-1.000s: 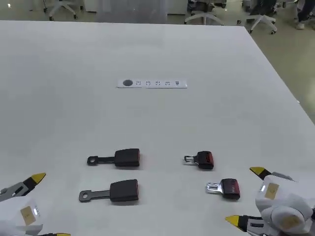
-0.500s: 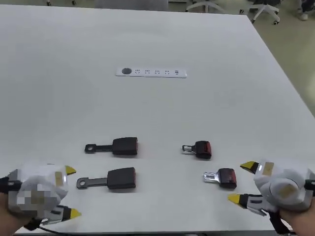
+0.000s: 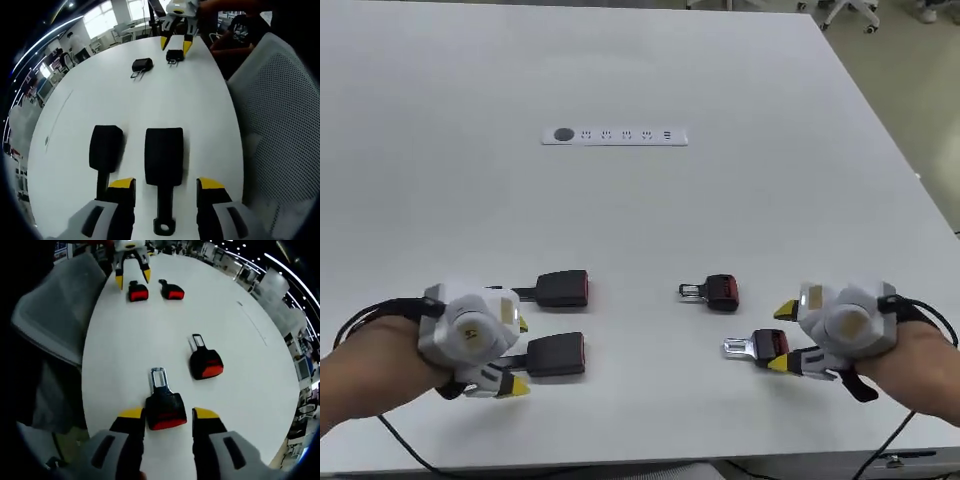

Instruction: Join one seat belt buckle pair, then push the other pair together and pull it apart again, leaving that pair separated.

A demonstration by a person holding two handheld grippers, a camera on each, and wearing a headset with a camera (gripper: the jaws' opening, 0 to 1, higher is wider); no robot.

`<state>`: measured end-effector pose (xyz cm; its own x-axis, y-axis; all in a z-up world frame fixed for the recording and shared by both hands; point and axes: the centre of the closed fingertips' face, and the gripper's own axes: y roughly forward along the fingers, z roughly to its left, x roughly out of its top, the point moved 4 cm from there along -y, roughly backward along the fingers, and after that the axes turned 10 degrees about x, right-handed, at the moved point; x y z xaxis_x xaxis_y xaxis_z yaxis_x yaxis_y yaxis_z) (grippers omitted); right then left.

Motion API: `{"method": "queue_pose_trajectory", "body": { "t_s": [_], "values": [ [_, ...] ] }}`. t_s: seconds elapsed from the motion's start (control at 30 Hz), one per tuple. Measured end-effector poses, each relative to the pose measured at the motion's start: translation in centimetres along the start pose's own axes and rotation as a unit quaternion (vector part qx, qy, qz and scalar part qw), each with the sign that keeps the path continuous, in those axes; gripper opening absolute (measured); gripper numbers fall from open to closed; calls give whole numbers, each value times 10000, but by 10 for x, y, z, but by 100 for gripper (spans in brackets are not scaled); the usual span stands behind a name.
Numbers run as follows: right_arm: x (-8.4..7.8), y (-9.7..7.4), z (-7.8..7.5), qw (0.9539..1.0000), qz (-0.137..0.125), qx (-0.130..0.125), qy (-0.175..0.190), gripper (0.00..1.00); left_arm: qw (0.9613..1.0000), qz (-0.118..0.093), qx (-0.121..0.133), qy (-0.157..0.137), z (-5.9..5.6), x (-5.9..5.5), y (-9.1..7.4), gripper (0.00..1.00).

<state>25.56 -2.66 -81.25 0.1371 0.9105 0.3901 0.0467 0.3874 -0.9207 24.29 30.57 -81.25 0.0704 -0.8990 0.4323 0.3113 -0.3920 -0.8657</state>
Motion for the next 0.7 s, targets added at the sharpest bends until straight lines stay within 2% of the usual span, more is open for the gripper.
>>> {"method": "queue_pose_trajectory", "body": {
  "t_s": [0.03,0.13,0.3,0.4,0.5,0.7],
  "values": [
    [0,3,-3,10000,28,17,24,35,9999,-39,-47,92,0,3,1,48],
    [0,5,-10,10000,45,30,-26,36,9999,-59,-99,111,2,6,3,45],
    [1,9,-12,9995,109,243,-146,35,9993,61,-292,232,1,4,12,40],
    [-1,12,-13,9991,169,320,-210,34,9989,60,-280,384,2,7,16,34],
    [-1,12,-14,9986,173,431,-244,34,9979,79,-334,549,1,10,19,36],
    [1,13,-13,9961,355,648,-479,34,9978,110,-539,366,4,11,21,34]
  ]
}}
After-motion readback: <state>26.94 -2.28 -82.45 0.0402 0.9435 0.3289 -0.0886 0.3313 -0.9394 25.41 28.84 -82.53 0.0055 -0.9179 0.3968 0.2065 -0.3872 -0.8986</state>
